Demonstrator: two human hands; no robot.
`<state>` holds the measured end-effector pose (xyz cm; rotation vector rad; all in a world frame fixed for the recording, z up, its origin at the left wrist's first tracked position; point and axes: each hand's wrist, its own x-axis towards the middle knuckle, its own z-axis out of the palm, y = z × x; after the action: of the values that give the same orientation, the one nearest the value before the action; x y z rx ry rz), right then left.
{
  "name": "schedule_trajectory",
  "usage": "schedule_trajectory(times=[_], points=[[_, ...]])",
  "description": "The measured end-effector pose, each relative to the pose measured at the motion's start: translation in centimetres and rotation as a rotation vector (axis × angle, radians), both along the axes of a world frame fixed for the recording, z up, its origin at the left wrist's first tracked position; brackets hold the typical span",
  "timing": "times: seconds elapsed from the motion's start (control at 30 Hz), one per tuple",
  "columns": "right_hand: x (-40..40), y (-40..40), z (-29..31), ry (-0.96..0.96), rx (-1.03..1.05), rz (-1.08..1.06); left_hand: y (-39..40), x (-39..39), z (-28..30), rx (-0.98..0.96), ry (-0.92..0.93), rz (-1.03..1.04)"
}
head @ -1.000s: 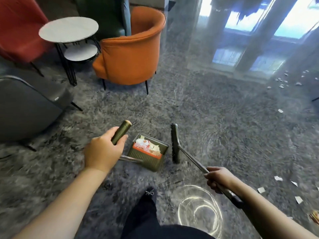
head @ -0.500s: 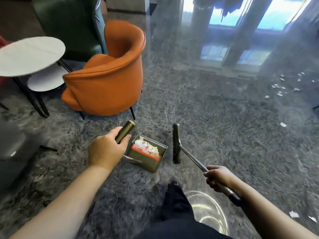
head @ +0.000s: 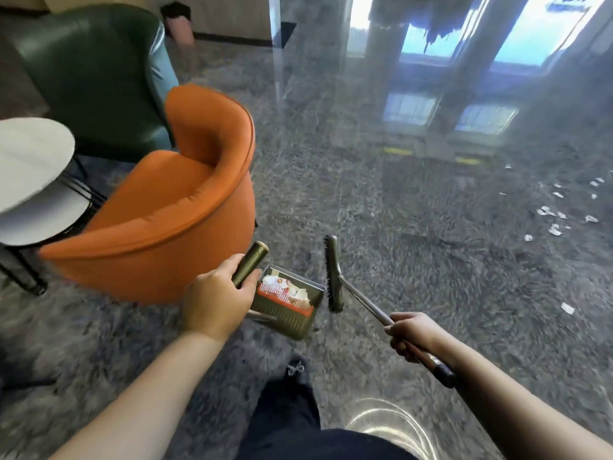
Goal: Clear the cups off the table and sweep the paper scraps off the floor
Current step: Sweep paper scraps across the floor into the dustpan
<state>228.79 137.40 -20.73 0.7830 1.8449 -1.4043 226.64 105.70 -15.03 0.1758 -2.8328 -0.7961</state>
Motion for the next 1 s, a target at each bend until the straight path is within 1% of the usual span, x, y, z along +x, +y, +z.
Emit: schedule_trajectory(times=[0.1,0.2,0.33,0.5,0.67,0.77,1.0], points=[[-7.9,0.8,0.0,0.015,0.005,-0.011,1.4,-8.3,-0.7,-0.007,0.029,-0.027],[-14.3,1.2,0.8,0.026,-0.006,-0.042,2.9,-15.2,0.1,-0.038,0.063,-0.043],[-22.6,2.3,1.3,0.039,-0.034,-0.085,4.7,-24.4,0.9,-0.014,0.031,-0.038],[-35.3,4.8,0.6,0.036,-0.042,-0.087,6.7,-36.6,-0.8,0.002,0.072,-0.014],[-49.2,7.4,0.5,0.008,-0.032,-0.016,8.5,-48.1,-1.4,-0.028,0.091,0.074],[-57.7,7.9,0.9,-0.001,-0.036,0.02,8.5,-55.0,-0.8,0.004,0.109,0.147],[-75.9,5.6,0.7,0.032,0.015,0.14,6.0,-68.5,0.1,-0.012,0.159,0.253]])
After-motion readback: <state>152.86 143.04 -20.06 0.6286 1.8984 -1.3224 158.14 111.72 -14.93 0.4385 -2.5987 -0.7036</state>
